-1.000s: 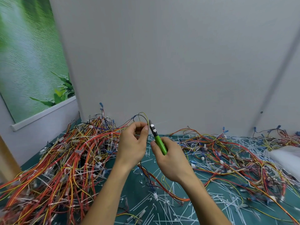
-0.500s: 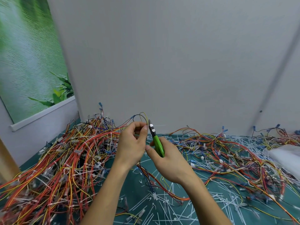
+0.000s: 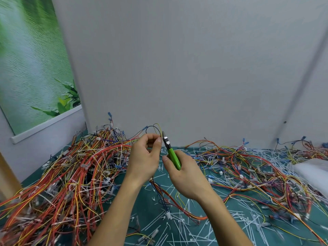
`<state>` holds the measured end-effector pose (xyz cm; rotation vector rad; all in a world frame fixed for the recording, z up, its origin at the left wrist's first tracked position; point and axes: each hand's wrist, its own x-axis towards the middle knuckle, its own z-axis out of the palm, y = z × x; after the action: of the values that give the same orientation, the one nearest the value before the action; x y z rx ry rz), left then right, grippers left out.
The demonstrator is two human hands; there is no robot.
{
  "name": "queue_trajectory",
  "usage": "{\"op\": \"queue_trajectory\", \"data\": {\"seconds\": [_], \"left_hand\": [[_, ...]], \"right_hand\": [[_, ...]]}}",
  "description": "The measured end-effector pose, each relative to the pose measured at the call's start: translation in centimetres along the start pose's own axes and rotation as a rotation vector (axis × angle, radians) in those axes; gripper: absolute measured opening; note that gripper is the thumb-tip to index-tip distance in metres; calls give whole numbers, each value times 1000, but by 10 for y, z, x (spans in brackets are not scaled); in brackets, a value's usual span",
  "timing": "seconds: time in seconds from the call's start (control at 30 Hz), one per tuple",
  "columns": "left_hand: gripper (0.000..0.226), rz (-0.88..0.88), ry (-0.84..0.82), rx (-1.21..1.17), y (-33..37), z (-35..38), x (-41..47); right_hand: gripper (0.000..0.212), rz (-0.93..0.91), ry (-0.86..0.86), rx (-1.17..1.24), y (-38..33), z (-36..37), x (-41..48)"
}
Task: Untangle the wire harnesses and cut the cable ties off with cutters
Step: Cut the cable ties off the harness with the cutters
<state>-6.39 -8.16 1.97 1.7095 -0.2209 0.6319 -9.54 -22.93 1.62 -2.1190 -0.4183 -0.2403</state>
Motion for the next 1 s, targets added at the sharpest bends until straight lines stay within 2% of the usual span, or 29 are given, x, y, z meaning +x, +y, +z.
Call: {"op": "queue_trajectory", "data": {"seconds": [0.17, 0.4, 0.6, 0.67, 0.73, 0.83, 0.9, 1.0], "left_hand": [[9, -24, 30, -19, 0, 2, -1], [11, -22, 13, -9, 1, 2, -1], [7, -108, -145, -171, 17, -2, -2], [8, -137, -160, -287, 25, -11, -1], [12, -178, -166, -437, 34, -20, 1], [20, -233, -183, -664, 45, -25, 0], [18, -239, -185, -741, 50, -23, -2], [13, -224, -172, -787, 53, -20, -4]], "right_hand": [[26, 14, -73, 19, 0, 2, 0], [30, 28, 21, 26, 0, 5, 1], [26, 222, 91, 420, 1, -1, 9], [18, 229, 116, 432, 6, -10, 10], [12, 234, 77, 336, 10, -20, 11], [22, 254, -63, 293, 12, -26, 10], [27, 264, -159, 322, 9, -26, 9], [23, 254, -255, 351, 6, -24, 7]]}}
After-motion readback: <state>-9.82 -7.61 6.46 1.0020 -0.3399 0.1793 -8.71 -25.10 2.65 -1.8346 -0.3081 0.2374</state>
